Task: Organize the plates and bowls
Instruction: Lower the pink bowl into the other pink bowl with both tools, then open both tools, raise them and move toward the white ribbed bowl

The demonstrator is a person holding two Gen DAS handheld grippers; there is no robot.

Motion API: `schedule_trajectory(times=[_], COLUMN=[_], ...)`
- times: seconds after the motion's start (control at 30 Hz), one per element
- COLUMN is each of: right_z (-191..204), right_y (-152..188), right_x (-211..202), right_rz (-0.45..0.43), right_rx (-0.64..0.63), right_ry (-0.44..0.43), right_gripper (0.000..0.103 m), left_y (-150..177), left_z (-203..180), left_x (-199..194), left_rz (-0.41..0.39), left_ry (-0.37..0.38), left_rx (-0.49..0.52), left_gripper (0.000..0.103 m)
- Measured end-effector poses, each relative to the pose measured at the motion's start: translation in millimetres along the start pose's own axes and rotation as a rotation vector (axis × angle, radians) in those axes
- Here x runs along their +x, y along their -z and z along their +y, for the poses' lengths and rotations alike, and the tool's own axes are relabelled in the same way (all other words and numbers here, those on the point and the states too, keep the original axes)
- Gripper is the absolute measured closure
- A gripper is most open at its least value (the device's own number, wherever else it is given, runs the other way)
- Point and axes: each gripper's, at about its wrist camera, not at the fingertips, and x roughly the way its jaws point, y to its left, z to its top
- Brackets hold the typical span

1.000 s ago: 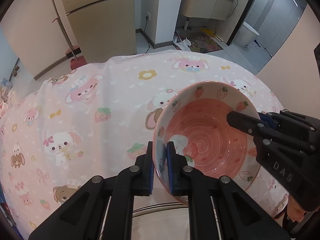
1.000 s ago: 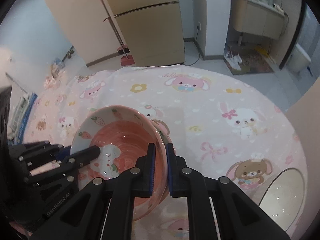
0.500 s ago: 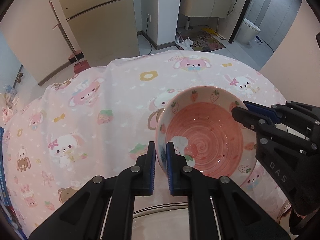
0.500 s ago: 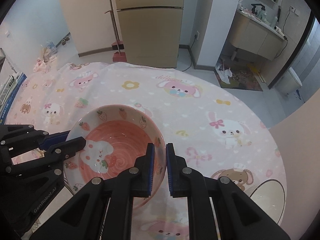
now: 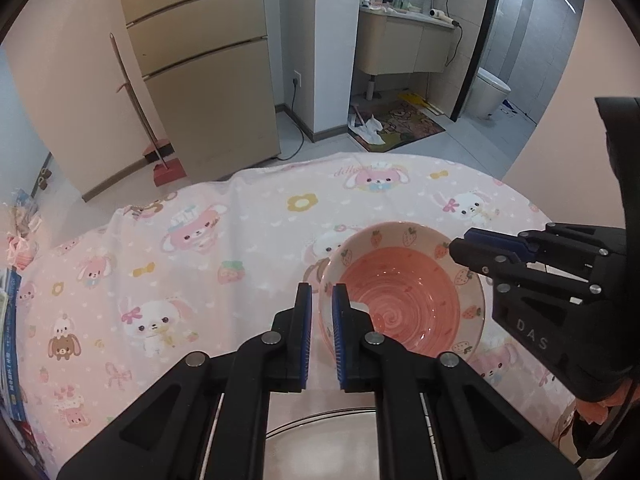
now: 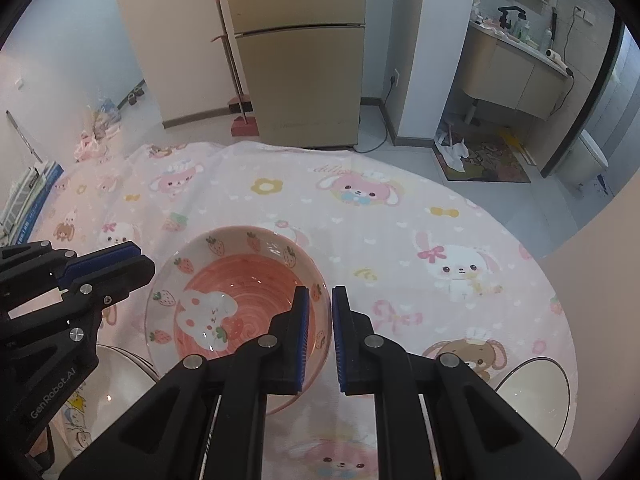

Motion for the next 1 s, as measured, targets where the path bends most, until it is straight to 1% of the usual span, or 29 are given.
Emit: schedule_trajectory(times=[0.1,0.17,0.2,0.23,0.27,0.3,0.33,0.37,0.43,0.47,0.53,0.6,0.67,0.7,0.73,0.77,0.8,0.87,0.9,1.0], right_z=[0,-1,-3,-3,-4,-5,-7,-9,-13,-16,-24,-28,-33,-34,-35,-35,-34,-31,-30,-29], right_y=[-1,-2,-2,-2,-2,-3,-3,-2,-2,-2,0,2,3,4,5,6,6,6,6,7], right_x=[-10,-19,-25,-28,-34,-38,-44,-51,-63,-68,-79,-86,-95,-98,-103,-110,-114,-119,-120,-125], right_rz=[-0.028,-0.052,-0.069,-0.079,-0.098,-0.113,-0.133,-0.159,-0.193,-0.205,-0.235,-0.252,-0.27,-0.28,-0.303,-0.34,-0.357,-0.352,-0.35,-0.364], right_rx=[0.014,0.027,0.034,0.038,0.047,0.058,0.075,0.097,0.126,0.141,0.186,0.206,0.219,0.221,0.221,0.218,0.215,0.195,0.186,0.186], right_ry=[-0.002,-0.007,-0.01,-0.01,-0.007,-0.003,0.005,0.015,0.014,0.007,-0.011,-0.017,-0.016,-0.018,-0.021,-0.02,-0.011,0.012,0.01,0.013], right_gripper=[0.091,0.091,0.091,0.091,0.091,0.091,0.091,0.091,0.091,0.091,0.09,0.089,0.07,0.045,0.028,0.027,0.027,0.027,0.027,0.026], left_y=[-1,-1,-1,-1,-1,-1,-1,-1,0,0,0,0,2,2,3,3,3,3,3,3], left_z=[1,1,0,-2,-3,-4,-5,-7,-9,-10,-9,-7,-9,-11,-12,-12,-12,-10,-8,-4], left_x=[-6,-13,-16,-19,-22,-25,-31,-38,-49,-53,-62,-69,-76,-79,-81,-82,-82,-85,-85,-89], left_rz=[-0.024,-0.056,-0.069,-0.079,-0.088,-0.104,-0.14,-0.186,-0.244,-0.256,-0.287,-0.325,-0.363,-0.374,-0.377,-0.375,-0.372,-0.364,-0.362,-0.374], left_ry=[0.004,-0.008,-0.018,-0.028,-0.034,-0.037,-0.042,-0.051,-0.086,-0.089,-0.074,-0.077,-0.105,-0.118,-0.125,-0.123,-0.115,-0.084,-0.074,-0.093], left_rx=[-0.007,-0.003,-0.001,0.004,0.007,0.009,0.012,0.018,0.032,0.037,0.029,0.018,0.031,0.041,0.046,0.047,0.042,0.028,0.022,0.013], left_gripper=[0.095,0.095,0.093,0.089,0.071,0.041,0.029,0.021,0.021,0.021,0.018,0.008,0.005,0.005,0.005,0.005,0.005,0.005,0.005,0.005])
